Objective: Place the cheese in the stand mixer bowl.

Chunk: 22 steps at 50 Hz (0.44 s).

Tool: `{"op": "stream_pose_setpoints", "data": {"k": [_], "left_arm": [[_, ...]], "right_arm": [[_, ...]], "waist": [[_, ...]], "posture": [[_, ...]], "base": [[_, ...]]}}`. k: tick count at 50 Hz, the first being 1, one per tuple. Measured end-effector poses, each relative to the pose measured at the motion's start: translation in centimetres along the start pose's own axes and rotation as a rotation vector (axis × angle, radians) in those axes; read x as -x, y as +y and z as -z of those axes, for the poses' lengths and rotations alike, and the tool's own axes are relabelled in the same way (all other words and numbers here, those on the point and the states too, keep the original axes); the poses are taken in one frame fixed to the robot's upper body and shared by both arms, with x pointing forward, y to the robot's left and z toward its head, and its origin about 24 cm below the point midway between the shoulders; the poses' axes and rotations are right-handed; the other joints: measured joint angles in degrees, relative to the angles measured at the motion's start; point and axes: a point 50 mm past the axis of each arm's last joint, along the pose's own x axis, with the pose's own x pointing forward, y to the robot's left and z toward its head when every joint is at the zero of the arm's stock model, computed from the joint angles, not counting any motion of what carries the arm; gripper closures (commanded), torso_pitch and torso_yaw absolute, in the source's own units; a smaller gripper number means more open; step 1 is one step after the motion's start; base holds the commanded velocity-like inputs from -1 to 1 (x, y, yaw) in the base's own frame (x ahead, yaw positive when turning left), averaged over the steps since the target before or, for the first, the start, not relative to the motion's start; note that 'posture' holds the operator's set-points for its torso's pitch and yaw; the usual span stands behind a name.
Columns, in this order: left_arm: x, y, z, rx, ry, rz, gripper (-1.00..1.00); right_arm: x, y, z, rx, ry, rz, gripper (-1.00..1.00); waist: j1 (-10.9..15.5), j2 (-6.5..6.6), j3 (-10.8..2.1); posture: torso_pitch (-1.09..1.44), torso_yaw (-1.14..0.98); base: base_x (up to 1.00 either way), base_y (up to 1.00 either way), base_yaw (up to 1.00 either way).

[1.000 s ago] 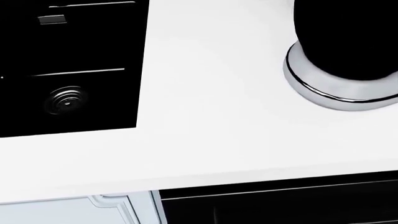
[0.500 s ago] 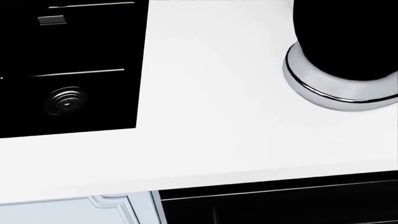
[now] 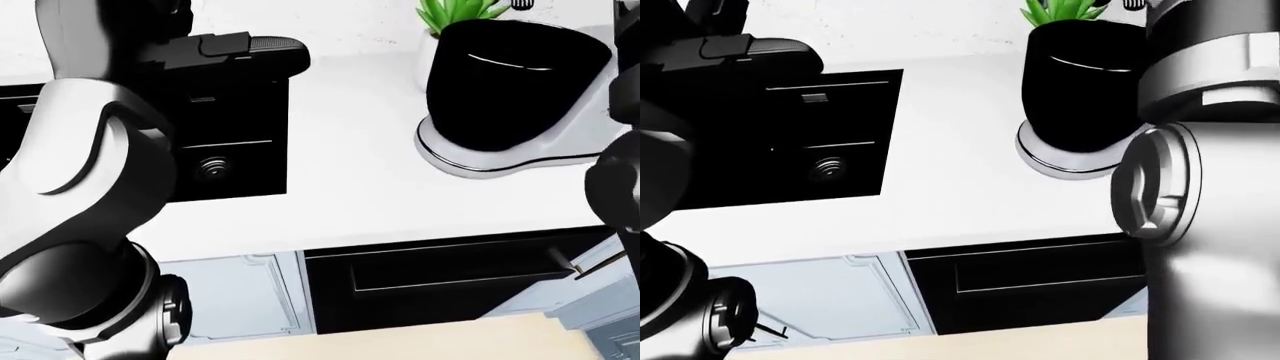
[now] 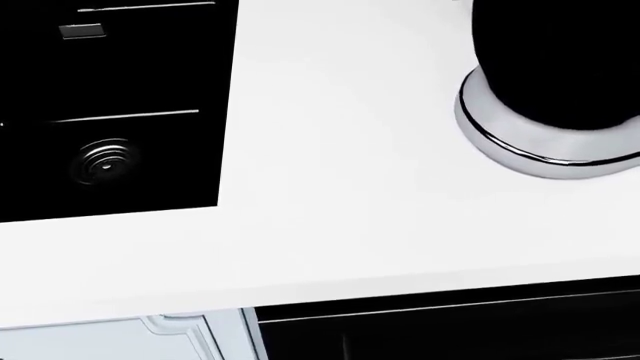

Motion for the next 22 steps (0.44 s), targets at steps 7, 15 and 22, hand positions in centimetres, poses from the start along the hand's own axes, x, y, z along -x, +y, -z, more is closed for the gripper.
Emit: {"op": "stream_pose_setpoints", "data": {"k": [7, 15, 22], "left_arm": [[0.0, 0.1, 0.0, -0.001, 0.001, -0.003, -1.00], [0.0, 0.2, -0.2, 0.001, -0.008, -0.008, -1.00], [0.0, 0.1, -0.3, 0.003, -0.008, -0.003, -1.00]], "right_arm": [[0.2, -2.8, -1.6, -0.179, -0.068, 0.087, -1.00], [0.7, -6.0, -4.0, -0.437, -0.156, 0.113, -1.00], [2.1, -9.3, -7.9, -0.603, -0.311, 0.132, -1.00]], "waist": [[-0.01, 0.03, 0.27], [-0.13, 0.12, 0.55], [-0.29, 0.40, 0.85]], "posture": [[0.00, 0.00], [0.00, 0.00], [0.00, 0.00]], "base": [[0.00, 0.00, 0.00], [0.00, 0.00, 0.00], [0.00, 0.00, 0.00]]}}
